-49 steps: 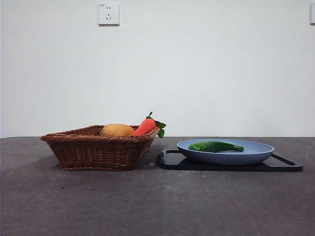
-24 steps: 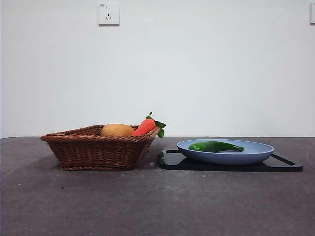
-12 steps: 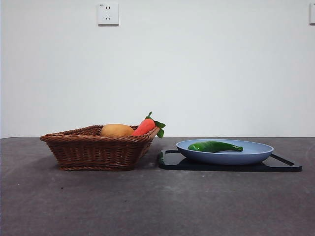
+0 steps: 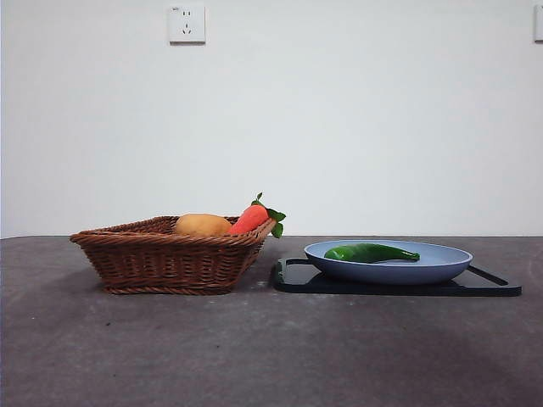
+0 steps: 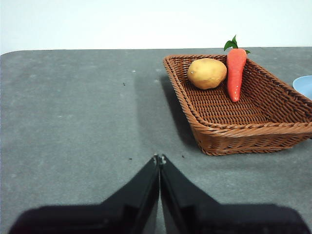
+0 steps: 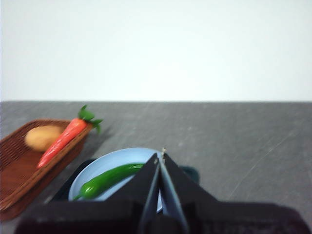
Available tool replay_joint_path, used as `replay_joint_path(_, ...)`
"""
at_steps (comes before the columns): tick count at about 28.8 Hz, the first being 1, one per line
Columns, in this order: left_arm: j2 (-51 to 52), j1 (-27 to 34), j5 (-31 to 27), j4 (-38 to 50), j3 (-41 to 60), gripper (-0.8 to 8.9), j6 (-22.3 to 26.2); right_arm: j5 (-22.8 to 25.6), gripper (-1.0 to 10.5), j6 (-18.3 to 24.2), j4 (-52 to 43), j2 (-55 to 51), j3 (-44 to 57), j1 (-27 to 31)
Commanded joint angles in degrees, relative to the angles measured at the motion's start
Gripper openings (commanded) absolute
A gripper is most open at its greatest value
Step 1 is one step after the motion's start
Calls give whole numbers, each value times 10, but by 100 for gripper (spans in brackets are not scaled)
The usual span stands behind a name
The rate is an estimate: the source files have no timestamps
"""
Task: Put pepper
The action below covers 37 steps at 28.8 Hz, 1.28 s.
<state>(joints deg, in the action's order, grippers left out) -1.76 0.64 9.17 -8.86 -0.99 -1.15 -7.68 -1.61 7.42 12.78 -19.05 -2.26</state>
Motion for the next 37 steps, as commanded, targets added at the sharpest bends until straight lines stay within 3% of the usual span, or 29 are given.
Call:
replay_joint_path(1, 2, 2, 1, 7, 6, 8, -4, 22, 11, -15, -30, -28, 48, 0)
replay_joint_path(14, 2, 2, 0, 7, 6, 8, -4, 22, 11, -53, -36, -129, 186, -2)
replay_joint_path(23, 2, 2, 1, 7, 6, 8, -4, 21, 11, -57, 24, -128, 186, -2)
replay_joint_path(37, 2, 2, 0, 7, 6, 8, -4, 21, 11, -56, 14, -128, 186, -2)
